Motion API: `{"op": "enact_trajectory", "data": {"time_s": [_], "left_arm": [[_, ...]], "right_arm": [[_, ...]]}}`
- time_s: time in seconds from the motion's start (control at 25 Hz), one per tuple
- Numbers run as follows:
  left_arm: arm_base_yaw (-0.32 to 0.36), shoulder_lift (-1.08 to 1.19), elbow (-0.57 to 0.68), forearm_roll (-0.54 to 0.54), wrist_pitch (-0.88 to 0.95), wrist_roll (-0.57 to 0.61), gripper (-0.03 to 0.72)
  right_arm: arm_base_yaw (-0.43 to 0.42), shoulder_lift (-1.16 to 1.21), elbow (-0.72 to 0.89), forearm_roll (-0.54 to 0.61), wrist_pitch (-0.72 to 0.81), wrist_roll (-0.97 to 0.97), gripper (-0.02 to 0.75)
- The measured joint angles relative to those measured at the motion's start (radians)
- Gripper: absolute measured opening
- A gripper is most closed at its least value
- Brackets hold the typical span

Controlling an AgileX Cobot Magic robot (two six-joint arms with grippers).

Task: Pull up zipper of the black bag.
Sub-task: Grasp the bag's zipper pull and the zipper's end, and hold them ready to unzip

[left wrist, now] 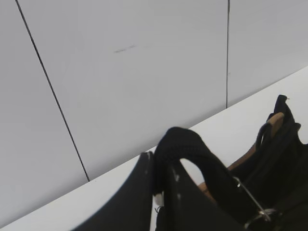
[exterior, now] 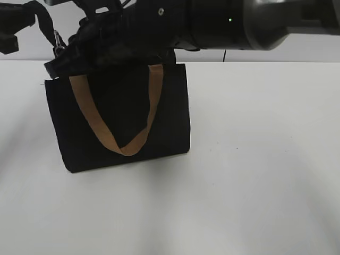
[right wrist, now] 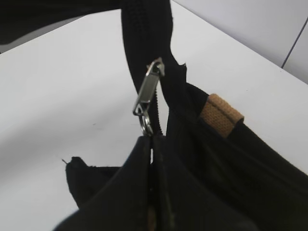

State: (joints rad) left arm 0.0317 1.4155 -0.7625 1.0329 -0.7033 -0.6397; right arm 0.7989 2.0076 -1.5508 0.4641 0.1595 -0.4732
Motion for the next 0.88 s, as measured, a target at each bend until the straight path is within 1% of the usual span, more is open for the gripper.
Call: {"op": "enact_trajectory", "data": {"time_s": [0.44, 0.6, 0.88], "left_arm": [[0.0, -0.004, 0.0, 0.0, -0.001, 0.0, 0.015], [0.0, -0.017, 0.0, 0.0, 0.0, 0.0, 0.015], [-0.001, -0.058, 0.0, 0.007, 0.002, 0.0, 0.015]], "right_arm": [[-0.001, -0.064, 0.0, 0.0, 0.038, 0.0, -0.015], [-0.02, -0.064, 0.0, 0.0, 0.059, 0.0, -0.015], [-0.078, -0.064, 0.0, 0.0, 0.108, 0.003, -0.015]]}}
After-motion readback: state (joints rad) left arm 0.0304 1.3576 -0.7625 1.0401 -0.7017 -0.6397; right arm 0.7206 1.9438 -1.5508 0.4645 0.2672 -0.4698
